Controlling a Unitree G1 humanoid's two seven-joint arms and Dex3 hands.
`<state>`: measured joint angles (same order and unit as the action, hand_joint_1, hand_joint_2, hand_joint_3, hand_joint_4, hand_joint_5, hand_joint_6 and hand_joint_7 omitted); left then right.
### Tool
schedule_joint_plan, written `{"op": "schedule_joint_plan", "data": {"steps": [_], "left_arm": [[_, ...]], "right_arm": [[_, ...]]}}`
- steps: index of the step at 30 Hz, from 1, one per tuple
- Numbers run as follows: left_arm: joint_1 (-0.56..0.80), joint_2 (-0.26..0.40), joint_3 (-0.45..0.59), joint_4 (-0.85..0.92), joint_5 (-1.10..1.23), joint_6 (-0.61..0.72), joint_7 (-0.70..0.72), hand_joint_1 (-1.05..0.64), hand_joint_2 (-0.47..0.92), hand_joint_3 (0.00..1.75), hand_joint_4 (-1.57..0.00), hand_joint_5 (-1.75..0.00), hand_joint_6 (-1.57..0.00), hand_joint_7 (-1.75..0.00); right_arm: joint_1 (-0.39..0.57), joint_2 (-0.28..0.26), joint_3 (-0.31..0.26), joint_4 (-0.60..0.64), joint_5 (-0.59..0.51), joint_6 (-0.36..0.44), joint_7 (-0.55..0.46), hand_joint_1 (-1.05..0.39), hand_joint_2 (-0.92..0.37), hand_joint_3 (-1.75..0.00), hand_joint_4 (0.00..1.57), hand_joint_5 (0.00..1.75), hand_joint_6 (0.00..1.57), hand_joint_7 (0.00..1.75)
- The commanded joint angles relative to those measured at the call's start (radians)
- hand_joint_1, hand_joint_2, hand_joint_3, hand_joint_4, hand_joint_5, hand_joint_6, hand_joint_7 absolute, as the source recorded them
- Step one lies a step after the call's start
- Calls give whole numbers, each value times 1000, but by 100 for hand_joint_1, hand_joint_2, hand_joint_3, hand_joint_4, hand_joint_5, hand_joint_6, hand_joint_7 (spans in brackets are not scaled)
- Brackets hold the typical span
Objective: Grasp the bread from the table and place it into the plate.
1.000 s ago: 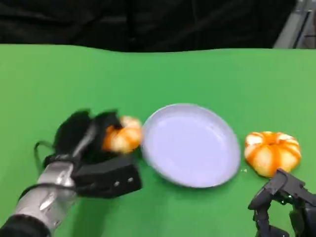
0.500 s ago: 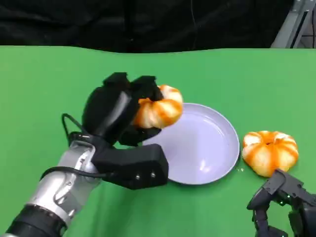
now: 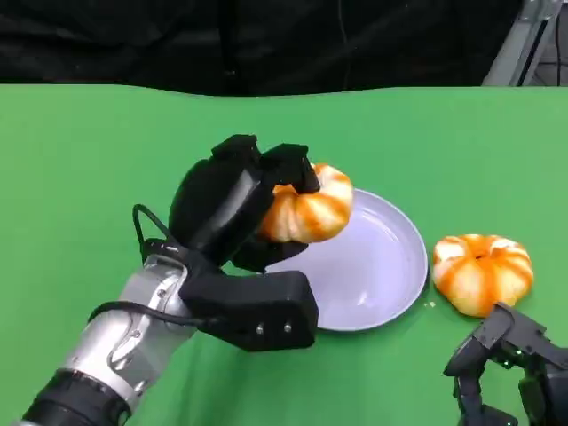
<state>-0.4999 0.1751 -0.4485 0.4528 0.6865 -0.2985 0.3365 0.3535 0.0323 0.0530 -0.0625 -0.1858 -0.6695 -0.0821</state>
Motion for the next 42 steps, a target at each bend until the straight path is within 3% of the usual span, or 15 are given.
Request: {"op": "schedule_joint_plan", "data": {"steps": [1,20,21,23,25,32,42], "left_arm": [[-6,-1,-4,34,2,-19,-3,-3,64,80,-65,-174,-74,-148],[-9,-4,-2,46,5,-27,0,-3,67,73,-65,-174,-74,-148],[-49,-32,-23,147,19,-19,10,-3,67,73,-65,-174,-74,-148],[-106,-68,-52,290,37,-16,30,-7,82,39,-56,-174,-59,-161],[-131,-80,-59,349,42,-28,49,-7,87,29,-55,-175,-56,-164],[-219,-123,-79,505,50,-51,86,-7,90,20,-53,-175,-58,-158],[-243,-133,-85,560,45,-71,113,-6,92,14,-54,-175,-60,-156]], "right_arm": [[-6,-3,-4,11,1,-33,-14,-12,-52,-119,83,175,75,151],[-13,-5,-5,28,1,-53,-19,-12,-52,-119,84,175,76,150],[-7,-1,-4,19,-10,-43,-24,-12,-52,-119,84,175,76,150],[1,4,-3,9,-23,-30,-31,-12,-53,-117,83,175,75,151],[3,5,-3,5,-28,-26,-33,-13,-54,-117,83,175,75,152],[11,11,0,-11,-35,-2,-42,-13,-56,-112,83,175,75,152],[13,8,3,-15,-33,1,-43,-13,-57,-110,83,175,75,152]]}}
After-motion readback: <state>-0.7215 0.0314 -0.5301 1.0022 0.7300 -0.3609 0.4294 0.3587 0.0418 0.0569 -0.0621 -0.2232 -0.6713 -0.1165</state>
